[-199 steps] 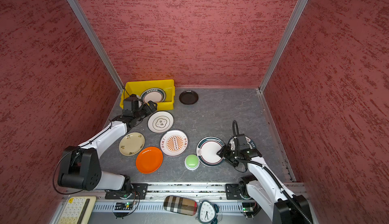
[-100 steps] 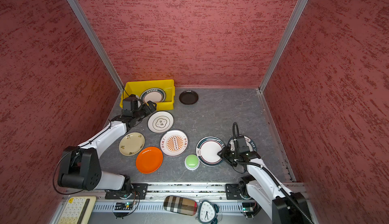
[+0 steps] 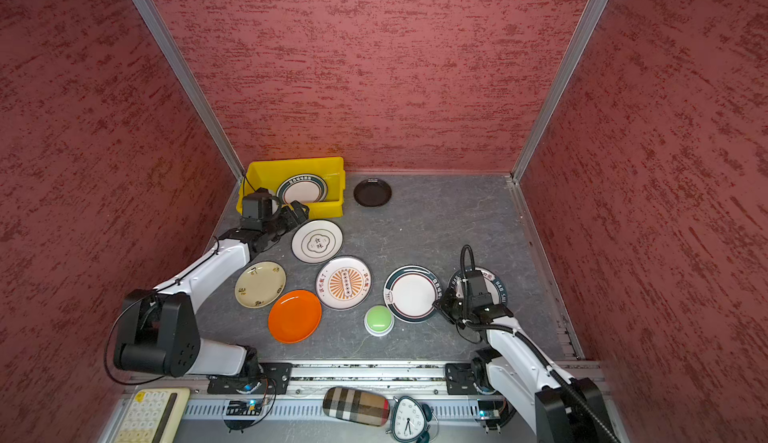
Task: Place the plates into the plastic bin on the countertop
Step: 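Tilt the second plate upright with the right gripper, sliding it farther from the robot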
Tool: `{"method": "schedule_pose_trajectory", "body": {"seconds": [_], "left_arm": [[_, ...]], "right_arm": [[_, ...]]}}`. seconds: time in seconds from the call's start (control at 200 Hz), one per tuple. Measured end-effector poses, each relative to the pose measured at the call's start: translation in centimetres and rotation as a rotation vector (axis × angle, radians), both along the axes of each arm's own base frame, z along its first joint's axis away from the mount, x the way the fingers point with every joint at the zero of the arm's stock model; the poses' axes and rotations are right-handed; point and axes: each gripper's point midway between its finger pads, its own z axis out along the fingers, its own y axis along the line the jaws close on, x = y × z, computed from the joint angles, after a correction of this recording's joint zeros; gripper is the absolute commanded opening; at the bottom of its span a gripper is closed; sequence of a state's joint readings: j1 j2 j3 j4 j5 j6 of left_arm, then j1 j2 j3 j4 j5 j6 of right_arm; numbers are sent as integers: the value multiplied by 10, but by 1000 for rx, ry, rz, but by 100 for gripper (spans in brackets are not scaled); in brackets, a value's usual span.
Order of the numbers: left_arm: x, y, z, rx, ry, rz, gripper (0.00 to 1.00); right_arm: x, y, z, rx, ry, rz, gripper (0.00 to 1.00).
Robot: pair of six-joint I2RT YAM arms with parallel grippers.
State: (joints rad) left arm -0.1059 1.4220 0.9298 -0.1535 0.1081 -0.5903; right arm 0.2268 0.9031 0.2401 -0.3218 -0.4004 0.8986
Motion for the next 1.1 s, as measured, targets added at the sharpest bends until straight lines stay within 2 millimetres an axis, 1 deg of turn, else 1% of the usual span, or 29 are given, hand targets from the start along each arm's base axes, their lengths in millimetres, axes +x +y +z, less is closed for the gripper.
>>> {"method": "schedule_pose_trajectory", "body": {"seconds": [0.1, 0.215, 0.301, 0.366, 0.546, 0.686, 0.877, 0.997, 1.102], "left_arm": [[0, -1, 2, -2, -1, -3, 99], [1, -1, 3, -4, -3, -5, 99], [1, -1, 3, -4, -1, -5, 99], [0, -1, 2, -5, 0, -5, 99], [1, -2, 5, -13, -1, -13, 99], [2, -2, 11, -16, -13, -17, 99], [-1, -4, 22, -33, -33, -34, 99], [-5, -11, 28, -69, -54, -64, 99], [-12, -20, 21, -115, -45, -93, 99]], "right_arm": [[4, 0, 1, 7, -20, -13, 10], [15, 3, 9, 29, -72, -26, 5], [19, 3, 12, 34, -86, -34, 3], [22, 3, 14, 33, -95, -39, 0], [42, 0, 30, 13, -143, -69, 0], [52, -2, 33, -5, -145, -92, 0], [69, 0, 38, -11, -142, -105, 0], [78, 1, 39, -7, -137, -122, 0], [87, 3, 42, 11, -137, -145, 0]]}}
